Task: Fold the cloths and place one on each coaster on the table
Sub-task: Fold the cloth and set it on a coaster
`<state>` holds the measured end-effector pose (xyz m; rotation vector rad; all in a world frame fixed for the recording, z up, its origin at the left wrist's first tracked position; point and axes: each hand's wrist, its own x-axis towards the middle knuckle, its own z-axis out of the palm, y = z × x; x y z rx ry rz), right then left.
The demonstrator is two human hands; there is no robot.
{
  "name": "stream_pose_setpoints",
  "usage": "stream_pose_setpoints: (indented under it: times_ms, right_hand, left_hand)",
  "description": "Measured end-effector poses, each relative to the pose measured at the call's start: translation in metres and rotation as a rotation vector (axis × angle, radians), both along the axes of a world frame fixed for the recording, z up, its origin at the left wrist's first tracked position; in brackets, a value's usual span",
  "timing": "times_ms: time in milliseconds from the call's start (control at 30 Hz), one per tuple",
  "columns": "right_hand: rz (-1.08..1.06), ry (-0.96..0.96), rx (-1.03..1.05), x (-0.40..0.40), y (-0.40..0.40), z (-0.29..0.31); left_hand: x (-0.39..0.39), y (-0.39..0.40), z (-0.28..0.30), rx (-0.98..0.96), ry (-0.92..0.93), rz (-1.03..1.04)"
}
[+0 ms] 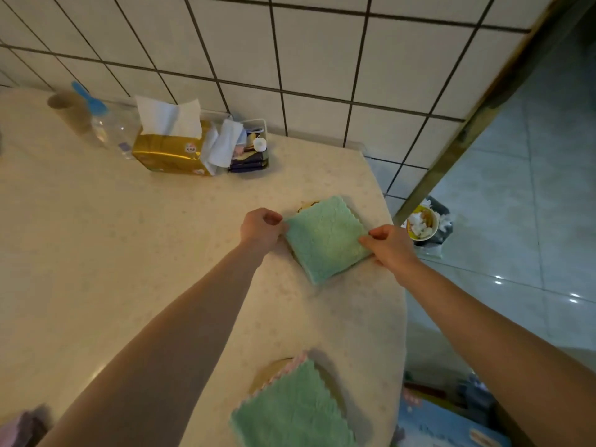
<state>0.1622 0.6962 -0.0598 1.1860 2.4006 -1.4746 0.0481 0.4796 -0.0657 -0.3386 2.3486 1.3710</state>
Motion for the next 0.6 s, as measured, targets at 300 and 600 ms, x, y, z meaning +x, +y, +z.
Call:
stream_pose_setpoints:
  times_ms: [300, 600]
  right_hand:
    - [-0.217, -0.063, -0.233, 0.01, 0.004, 0.008]
    - [-0.466, -0.03, -0.918, 0.033, -0.033, 0.01]
  left_hand:
    - [0.043, -0.008, 0.016, -0.285, 0.262, -0.307]
    - [0.172, -0.07, 0.032, -0.275, -0.091, -0.628]
